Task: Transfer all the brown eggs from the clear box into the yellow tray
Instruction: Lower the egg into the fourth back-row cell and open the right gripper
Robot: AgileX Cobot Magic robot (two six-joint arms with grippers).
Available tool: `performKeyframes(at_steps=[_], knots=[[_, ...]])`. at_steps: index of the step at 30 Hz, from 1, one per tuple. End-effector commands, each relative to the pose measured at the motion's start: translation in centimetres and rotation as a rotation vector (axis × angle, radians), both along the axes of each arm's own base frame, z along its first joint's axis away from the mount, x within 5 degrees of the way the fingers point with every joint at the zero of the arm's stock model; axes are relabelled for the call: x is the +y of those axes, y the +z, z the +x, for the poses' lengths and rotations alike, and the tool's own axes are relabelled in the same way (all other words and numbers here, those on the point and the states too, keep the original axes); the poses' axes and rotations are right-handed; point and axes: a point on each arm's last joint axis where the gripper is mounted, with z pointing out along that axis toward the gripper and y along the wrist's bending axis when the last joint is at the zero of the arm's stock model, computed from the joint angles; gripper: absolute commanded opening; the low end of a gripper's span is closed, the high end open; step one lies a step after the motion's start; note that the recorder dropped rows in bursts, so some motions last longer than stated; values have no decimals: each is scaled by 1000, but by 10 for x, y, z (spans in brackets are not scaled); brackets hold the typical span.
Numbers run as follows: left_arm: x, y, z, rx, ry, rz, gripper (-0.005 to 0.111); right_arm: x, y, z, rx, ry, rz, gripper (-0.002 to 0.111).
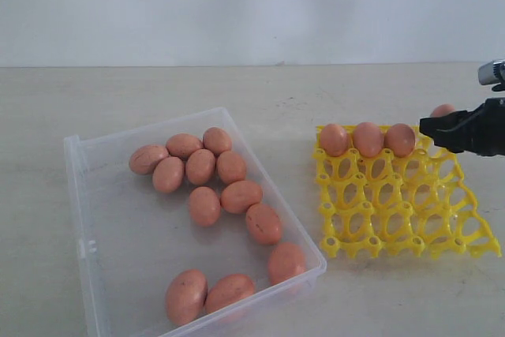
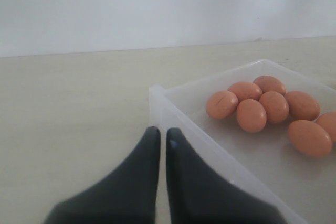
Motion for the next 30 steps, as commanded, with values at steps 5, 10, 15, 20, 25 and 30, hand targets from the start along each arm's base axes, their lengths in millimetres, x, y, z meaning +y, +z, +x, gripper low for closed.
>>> performKeyframes(at_steps=[5, 10, 15, 20, 25, 30], knots=[[0, 0, 0, -7, -4, 2, 4, 3, -8, 1, -26, 46, 17, 18], [0, 0, 0, -7, -4, 2, 4, 5, -8, 1, -36, 65, 26, 18], [0, 0, 0, -7, -4, 2, 4, 8, -10, -1, -24, 115, 4, 18], [0, 0, 0, -7, -4, 2, 4, 9, -10, -2, -19, 139, -7, 18], [0, 0, 0, -7, -4, 2, 4, 9, -11, -3, -17, 140, -9, 39], [0, 0, 0, -7, -4, 2, 4, 8, -11, -3, -10, 137, -13, 51]])
